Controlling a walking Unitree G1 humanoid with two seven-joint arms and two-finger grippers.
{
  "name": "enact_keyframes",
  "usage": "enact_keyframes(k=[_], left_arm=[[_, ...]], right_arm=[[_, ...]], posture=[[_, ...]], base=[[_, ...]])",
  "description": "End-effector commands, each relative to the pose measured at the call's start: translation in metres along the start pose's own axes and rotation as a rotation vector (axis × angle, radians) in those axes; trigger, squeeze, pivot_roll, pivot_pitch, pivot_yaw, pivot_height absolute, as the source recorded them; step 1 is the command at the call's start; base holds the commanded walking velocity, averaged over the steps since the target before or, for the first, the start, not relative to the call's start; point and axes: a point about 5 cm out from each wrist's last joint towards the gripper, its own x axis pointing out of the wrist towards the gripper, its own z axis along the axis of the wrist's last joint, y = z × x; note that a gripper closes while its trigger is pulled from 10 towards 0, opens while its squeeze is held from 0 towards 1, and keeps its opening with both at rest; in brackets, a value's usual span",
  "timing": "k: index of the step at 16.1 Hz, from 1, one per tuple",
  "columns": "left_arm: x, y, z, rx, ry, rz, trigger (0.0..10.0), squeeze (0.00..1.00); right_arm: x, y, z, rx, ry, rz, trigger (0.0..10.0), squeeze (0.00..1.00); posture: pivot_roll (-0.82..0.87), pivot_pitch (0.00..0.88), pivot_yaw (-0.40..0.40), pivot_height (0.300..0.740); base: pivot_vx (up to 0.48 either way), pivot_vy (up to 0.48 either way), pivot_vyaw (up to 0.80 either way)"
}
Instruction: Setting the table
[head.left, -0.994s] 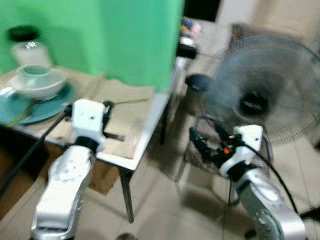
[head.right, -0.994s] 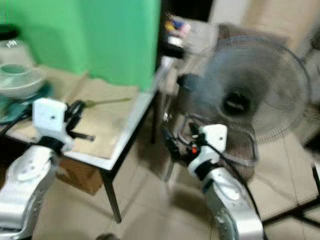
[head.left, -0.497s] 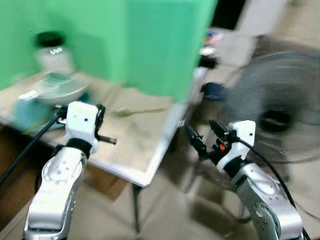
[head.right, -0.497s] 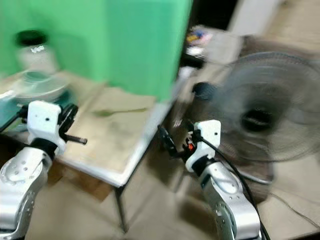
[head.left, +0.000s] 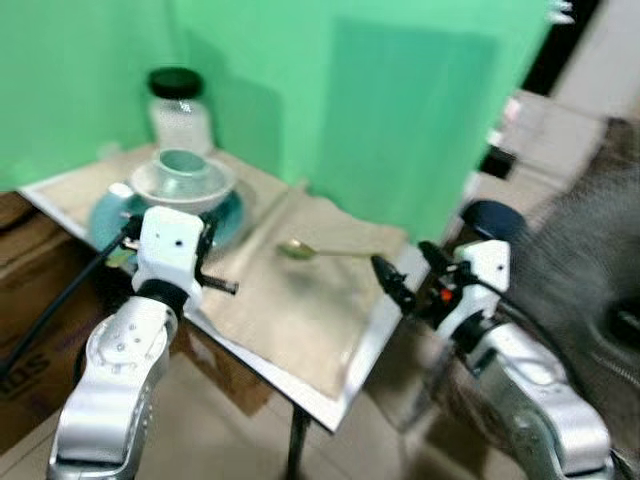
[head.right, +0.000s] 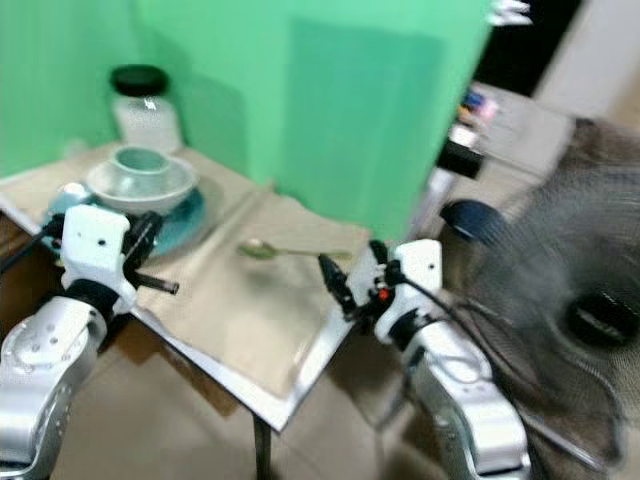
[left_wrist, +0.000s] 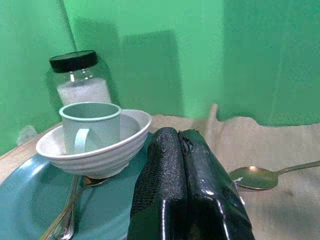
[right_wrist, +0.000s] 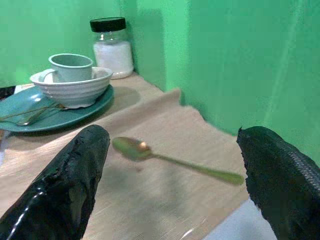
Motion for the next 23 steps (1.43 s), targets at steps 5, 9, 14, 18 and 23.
enact_keyframes(k=[5, 9, 14, 18, 23], left_arm=[[-0.013, -0.009, -0.005, 0.053, 0.033, -0.144, 10.0, 0.00], [-0.020, 0.006, -0.014, 0.122, 0.110, -0.268, 10.0, 0.00], [-0.018, 0.008, -0.016, 0.148, 0.119, -0.307, 10.0, 0.00], [-0.029, 0.000, -0.022, 0.127, 0.161, -0.454, 10.0, 0.00], [-0.032, -0.004, -0.022, 0.117, 0.180, -0.569, 10.0, 0.00]], right_arm=[[0.013, -0.002, -0.010, -0.121, 0.137, 0.223, 10.0, 0.69], [0.044, -0.014, -0.028, -0.196, 0.344, 0.152, 10.0, 0.00], [0.061, -0.011, -0.043, -0.057, 0.454, 0.138, 10.0, 0.00], [0.060, -0.018, -0.052, -0.128, 0.544, 0.116, 10.0, 0.00], [0.038, -0.030, -0.052, -0.182, 0.581, 0.135, 10.0, 0.00]], posture=[[0.15, 0.000, -0.101, 0.740], [0.16, 0.000, -0.097, 0.740], [0.16, 0.000, -0.097, 0.740], [0.16, 0.000, -0.097, 0.740], [0.16, 0.000, -0.100, 0.740]], base=[[0.000, 0.000, 0.00], [0.000, 0.000, 0.00], [0.000, 0.000, 0.00], [0.000, 0.000, 0.00], [0.000, 0.000, 0.00]])
